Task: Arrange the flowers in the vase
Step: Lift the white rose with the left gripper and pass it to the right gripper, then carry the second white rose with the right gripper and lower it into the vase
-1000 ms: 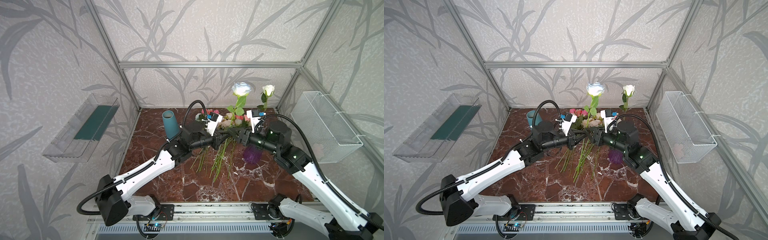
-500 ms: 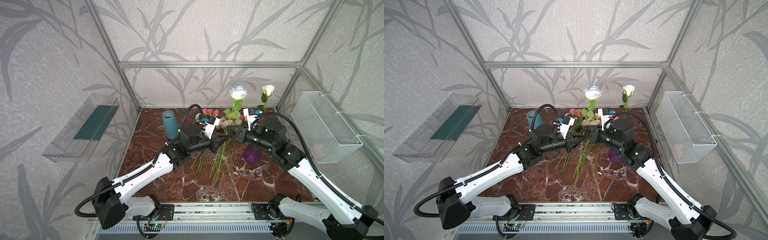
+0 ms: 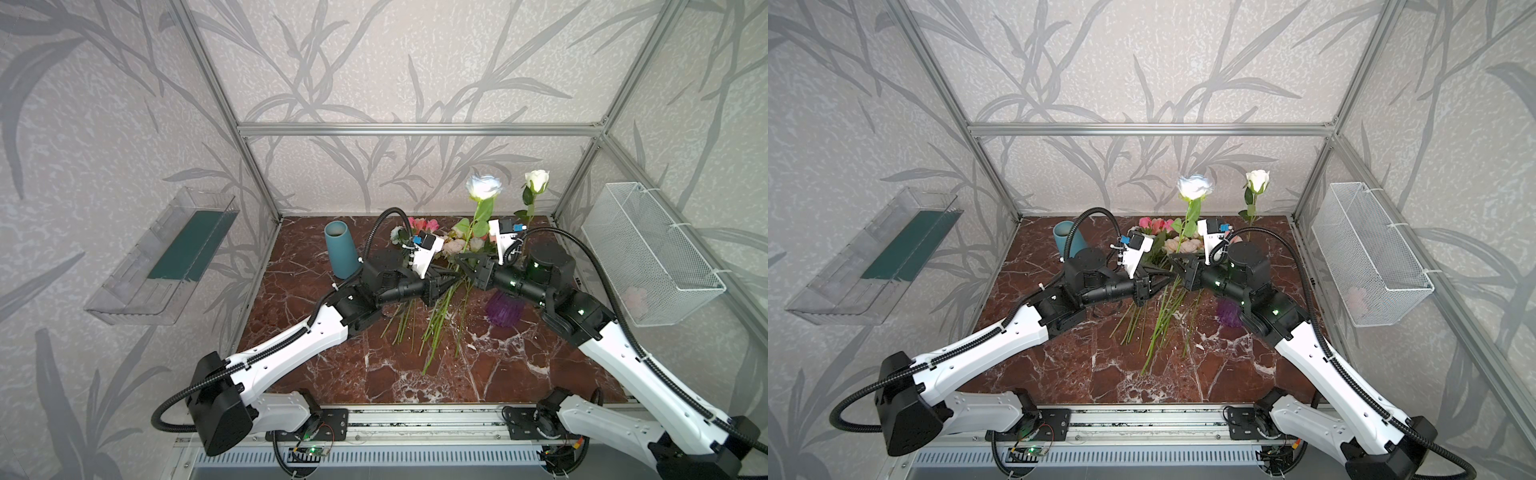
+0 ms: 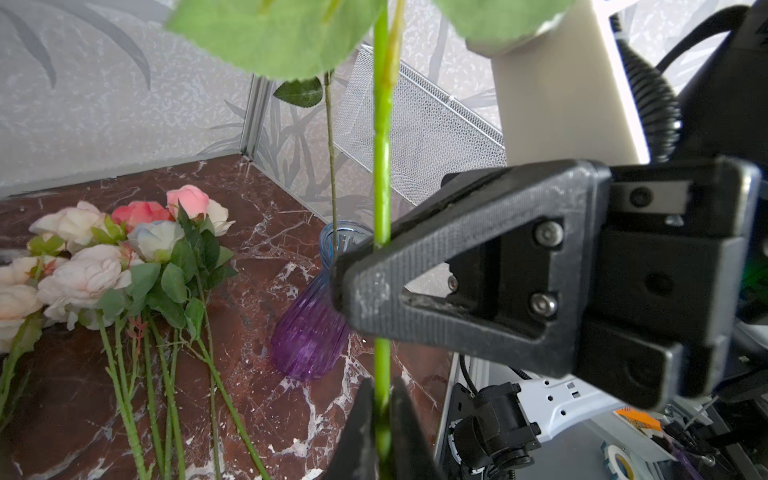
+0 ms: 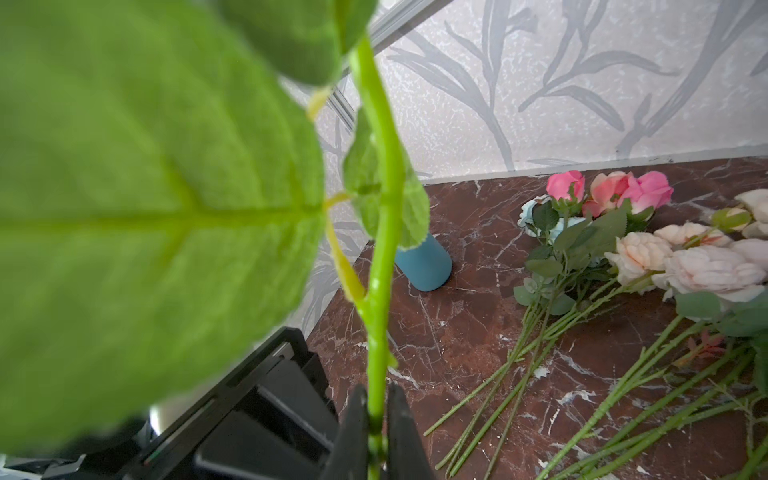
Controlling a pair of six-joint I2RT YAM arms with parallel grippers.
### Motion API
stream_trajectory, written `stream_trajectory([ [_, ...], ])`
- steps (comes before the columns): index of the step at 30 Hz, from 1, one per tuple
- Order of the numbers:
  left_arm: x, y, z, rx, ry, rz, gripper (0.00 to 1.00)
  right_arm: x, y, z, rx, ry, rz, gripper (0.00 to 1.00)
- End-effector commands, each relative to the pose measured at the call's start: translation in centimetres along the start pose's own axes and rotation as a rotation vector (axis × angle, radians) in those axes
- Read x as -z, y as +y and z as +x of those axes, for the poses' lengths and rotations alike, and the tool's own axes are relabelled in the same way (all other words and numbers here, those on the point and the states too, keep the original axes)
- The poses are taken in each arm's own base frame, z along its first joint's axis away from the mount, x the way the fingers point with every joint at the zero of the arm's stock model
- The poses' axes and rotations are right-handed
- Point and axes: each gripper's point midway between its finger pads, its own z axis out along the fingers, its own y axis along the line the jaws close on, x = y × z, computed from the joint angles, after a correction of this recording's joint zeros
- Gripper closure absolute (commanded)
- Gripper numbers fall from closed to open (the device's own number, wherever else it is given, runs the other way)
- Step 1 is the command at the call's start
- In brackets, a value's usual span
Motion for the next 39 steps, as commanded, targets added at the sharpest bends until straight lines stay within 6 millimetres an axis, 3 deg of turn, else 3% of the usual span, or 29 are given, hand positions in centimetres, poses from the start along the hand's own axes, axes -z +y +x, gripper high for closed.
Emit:
stream_trajectory([
  [1,0.5,-0.5,-1.5,-0.031,-0.063,0.006,0.44,1.9,0.6,-1.8,0.054,-0.081,0.027,1.00],
  [3,0.9,0.4,-1.7,-0.053,-0.074,-0.048,0.30,3.0,0.6,-3.1,0.113,-0.108,0.079,1.00],
  [4,1.3,0.9,-1.9,-0.073,-0.082,-0.085,0.29,3.8,0.7,-3.9,0.152,-0.126,0.113,1.00],
  [10,5.3,6.4,-3.6,-0.063,-0.214,-0.400,0.28,9.9,0.5,-10.5,0.423,-0.255,0.416,1.00],
  [14,7.8,9.1,-3.0,-0.010,-0.275,-0.509,0.27,13.6,0.3,-14.6,0.568,-0.360,0.619,0.99],
  [21,9.0,10.8,-3.3,0.052,-0.294,-0.533,0.27,17.9,0.4,-19.7,0.736,-0.462,0.897,0.98],
  [24,8.8,11.1,-3.4,0.060,-0.285,-0.531,0.27,17.8,-0.9,-19.7,0.742,-0.433,0.956,0.99],
  [32,7.7,11.8,-3.0,0.084,-0.255,-0.513,0.27,15.0,-6.5,-16.3,0.529,-0.336,0.888,0.99],
  [39,6.4,13.1,-1.5,0.124,-0.211,-0.520,0.27,11.7,-13.0,-11.0,0.317,-0.201,0.866,0.95],
])
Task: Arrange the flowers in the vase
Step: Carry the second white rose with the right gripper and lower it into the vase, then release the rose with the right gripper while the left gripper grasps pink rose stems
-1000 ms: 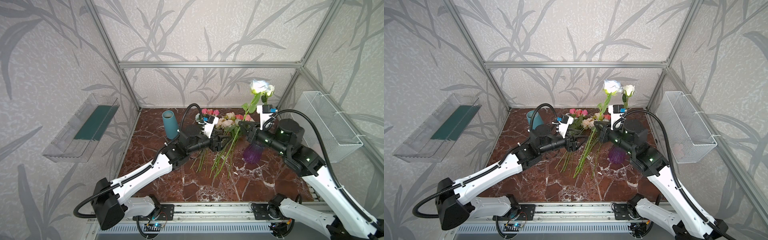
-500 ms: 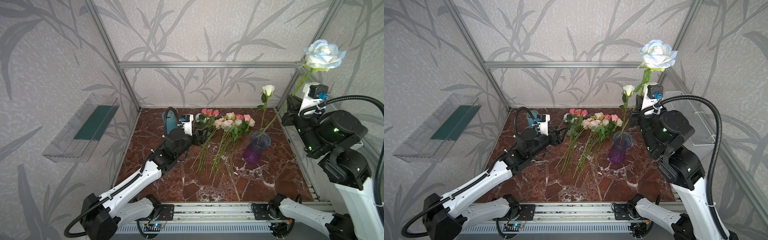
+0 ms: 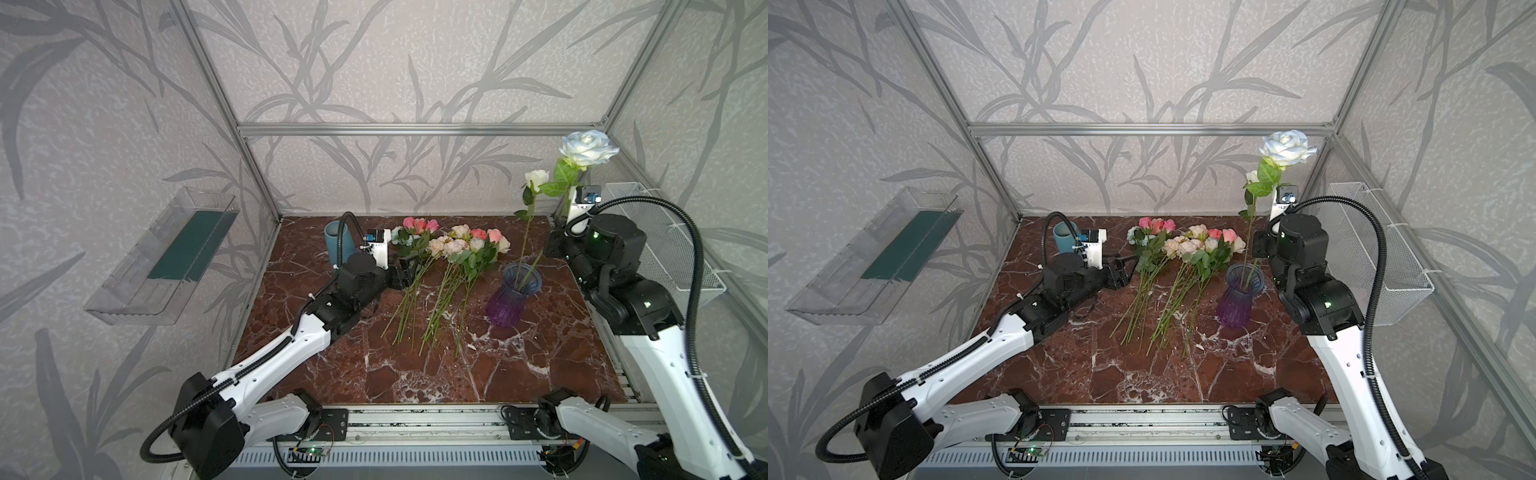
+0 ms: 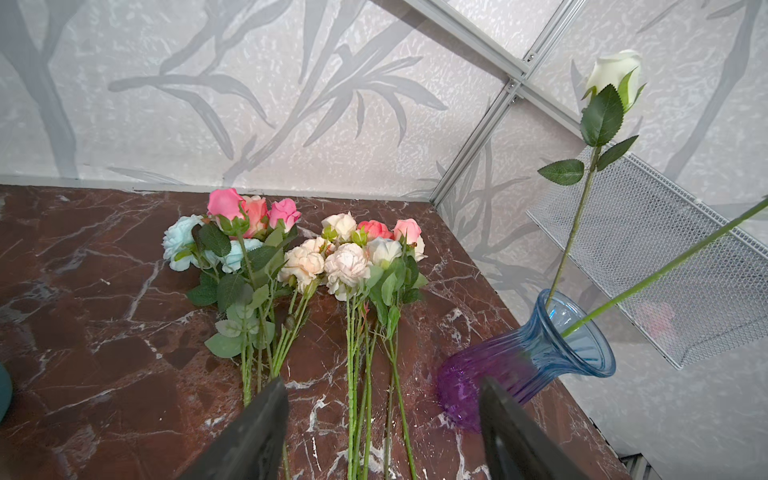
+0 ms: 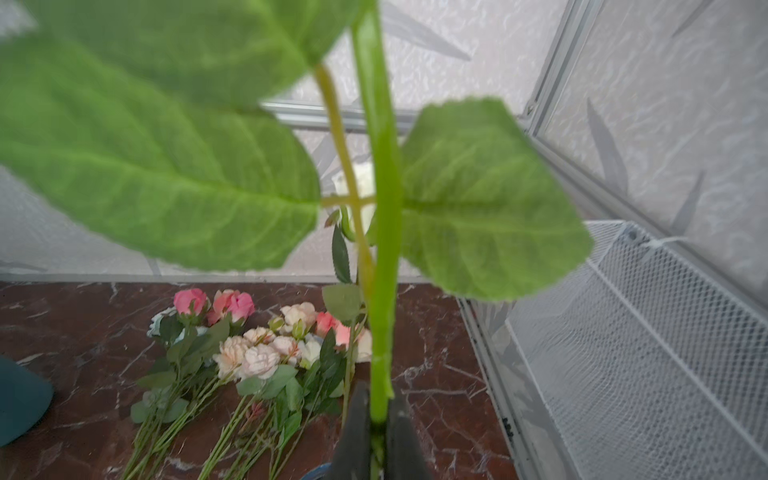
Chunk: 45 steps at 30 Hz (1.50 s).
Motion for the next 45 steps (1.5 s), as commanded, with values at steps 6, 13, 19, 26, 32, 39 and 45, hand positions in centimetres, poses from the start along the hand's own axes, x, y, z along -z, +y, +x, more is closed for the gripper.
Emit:
stream_trajectory([
  [6,-1.5,-0.5,0.4,0.056,0.041,0.036,0.27,-3.3,0.9,6.3,-0.185,0.175,-0.069,0.88],
  [13,-2.1,-0.6,1.4,0.080,0.077,0.047,0.27,-3.4,1.0,7.6,-0.209,0.225,-0.084,0.69],
  [19,-2.6,-0.2,2.0,0.084,0.095,0.038,0.27,-0.7,0.5,6.8,-0.226,0.189,-0.099,0.64],
  [26,-5.1,1.6,5.2,0.072,0.230,-0.048,0.34,3.2,0.8,6.3,-0.269,0.161,-0.178,0.60],
  [32,-8.7,3.6,10.4,0.028,0.465,-0.128,0.50,5.4,1.6,7.9,-0.312,0.178,-0.255,0.61],
  [39,-11.8,3.6,16.9,-0.070,0.739,-0.127,0.53,6.8,1.9,10.2,-0.336,0.204,-0.296,0.62],
  [45,-12.9,4.1,20.4,-0.086,0.833,-0.146,0.50,6.9,2.6,11.5,-0.360,0.228,-0.331,0.61],
])
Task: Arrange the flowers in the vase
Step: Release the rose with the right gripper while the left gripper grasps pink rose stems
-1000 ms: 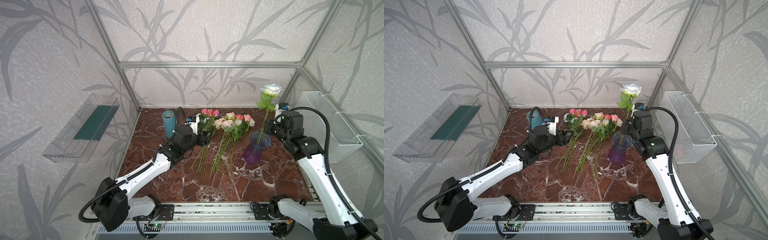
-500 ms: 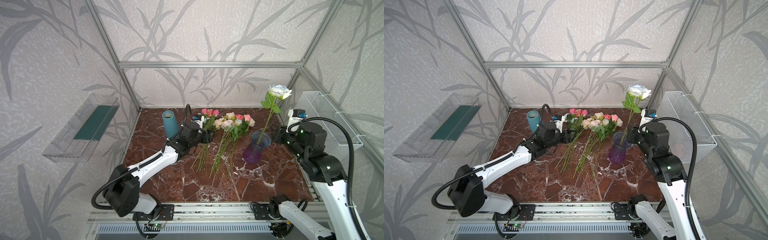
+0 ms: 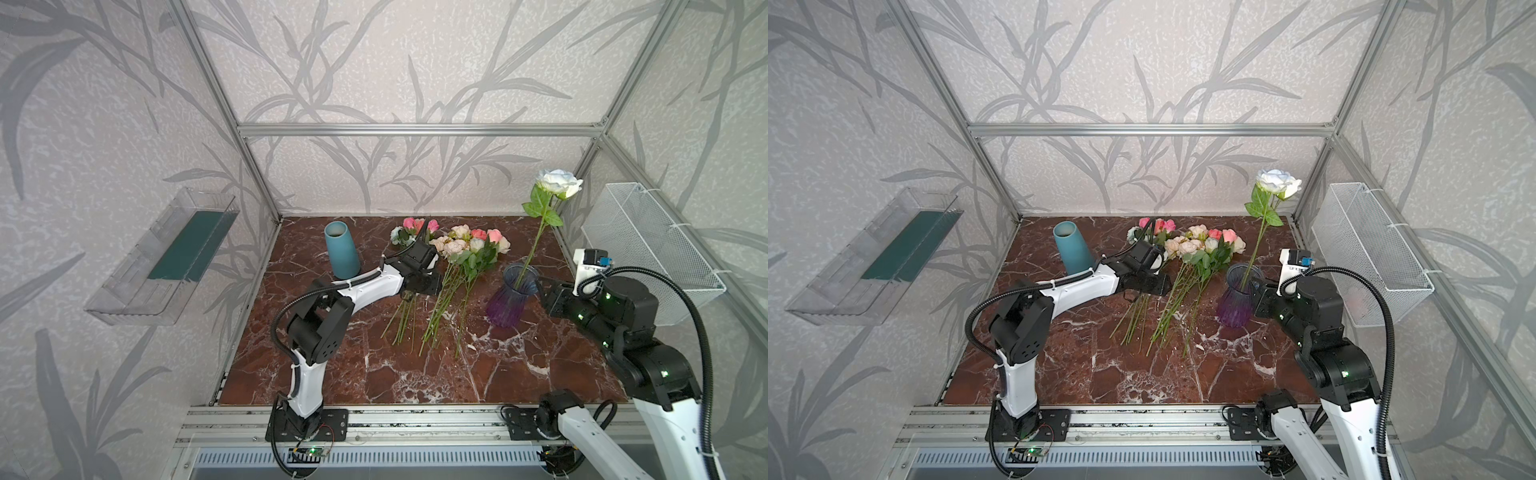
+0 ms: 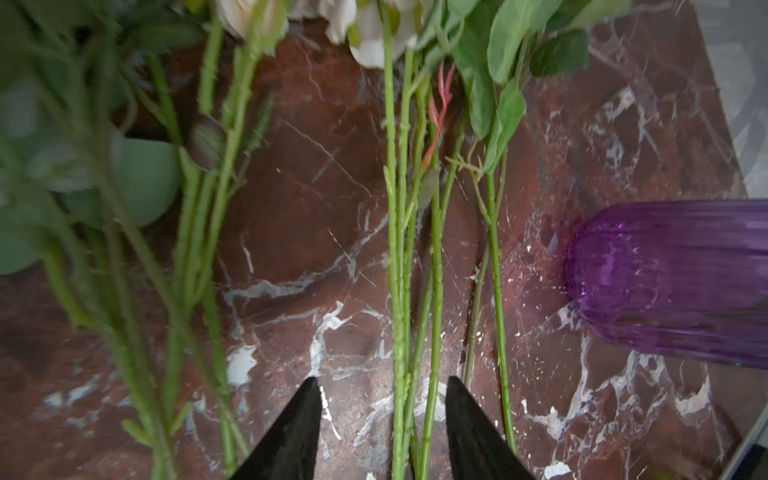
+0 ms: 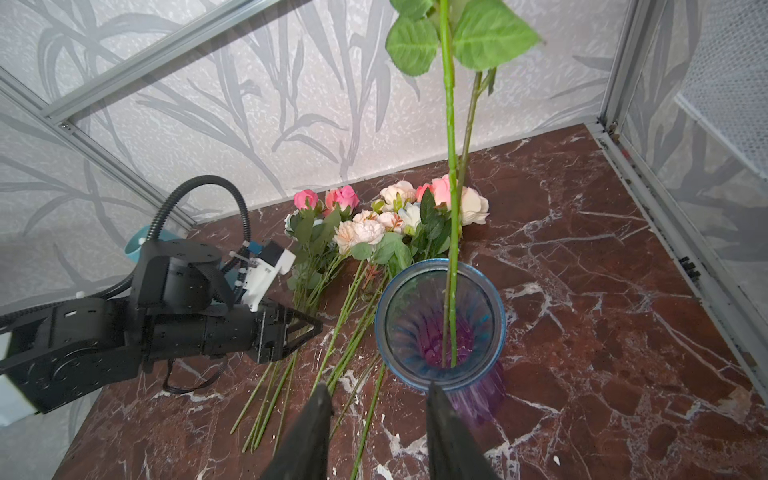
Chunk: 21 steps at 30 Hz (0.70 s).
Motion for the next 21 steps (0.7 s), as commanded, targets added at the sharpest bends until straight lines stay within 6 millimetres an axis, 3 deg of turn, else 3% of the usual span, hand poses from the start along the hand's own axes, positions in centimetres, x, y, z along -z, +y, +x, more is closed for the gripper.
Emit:
stream_trajectory([
  [1,-1.0,0.3,1.7,-0.007,0.079,-0.018,0.50,-0.1,0.4,0.9,-0.024,0.021,-0.036,0.61],
  [7,-3.3,0.4,2.9,-0.002,0.106,-0.009,0.55,-0.3,0.3,1.4,-0.034,0.028,-0.045,0.61],
  [12,-3.6,0.5,3.0,-0.006,0.100,-0.003,0.74,0.3,0.4,1.2,-0.036,0.013,-0.048,0.61],
  [17,-1.9,-0.8,1.7,-0.027,0.063,0.043,0.94,0.8,0.4,0.8,-0.030,-0.002,-0.045,0.61],
  [21,1.4,-1.3,-0.7,-0.023,-0.014,0.035,1.00,1.1,0.7,0.5,-0.029,-0.010,-0.052,0.61],
])
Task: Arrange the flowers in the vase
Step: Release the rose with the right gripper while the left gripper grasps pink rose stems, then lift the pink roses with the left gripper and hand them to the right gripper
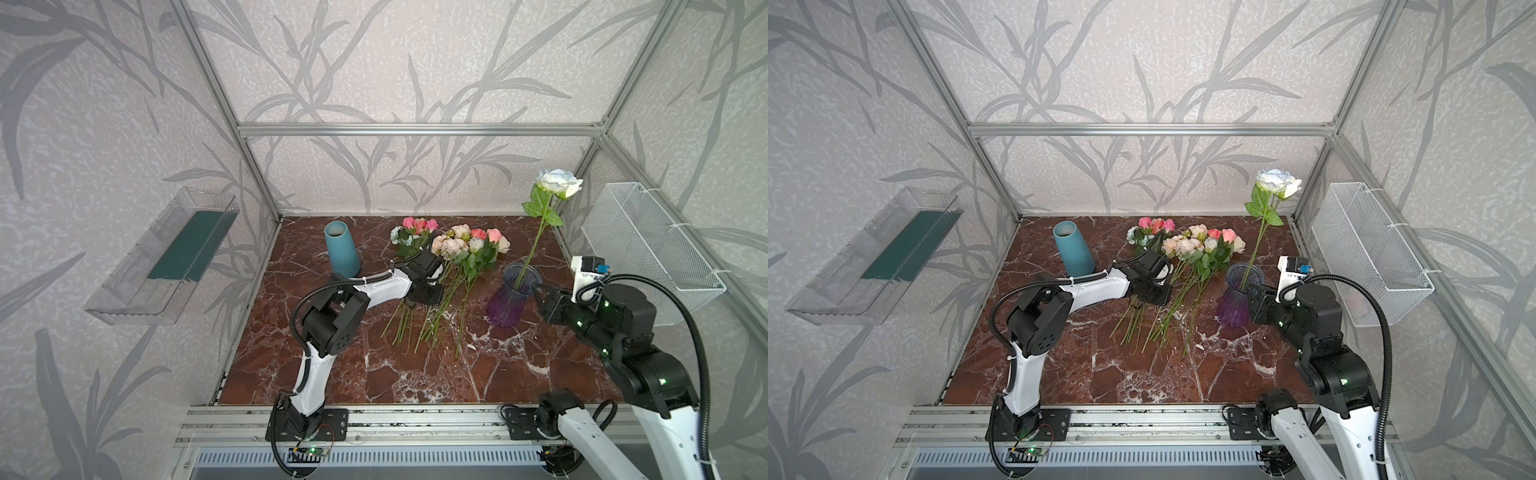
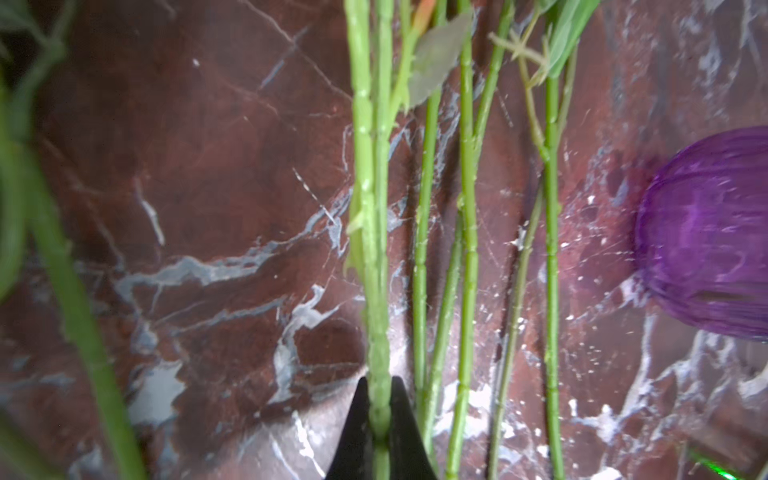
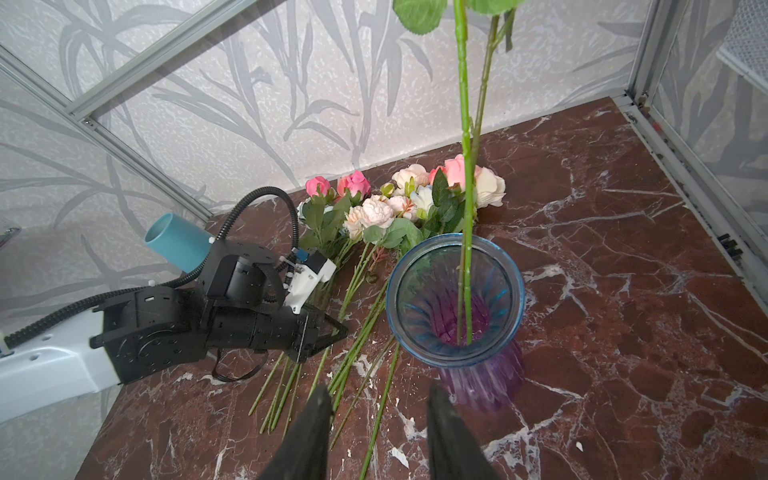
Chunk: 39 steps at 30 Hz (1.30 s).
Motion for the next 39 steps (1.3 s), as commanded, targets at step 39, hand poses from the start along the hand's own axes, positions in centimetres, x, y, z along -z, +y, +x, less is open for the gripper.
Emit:
stream_trajectory([
  [39,28.3,-12.6,-3.2,-0.303,-0.767,0.609,1.00,-6.5,20.3,-1.7,0.132,0.054,-0.471,0.50],
])
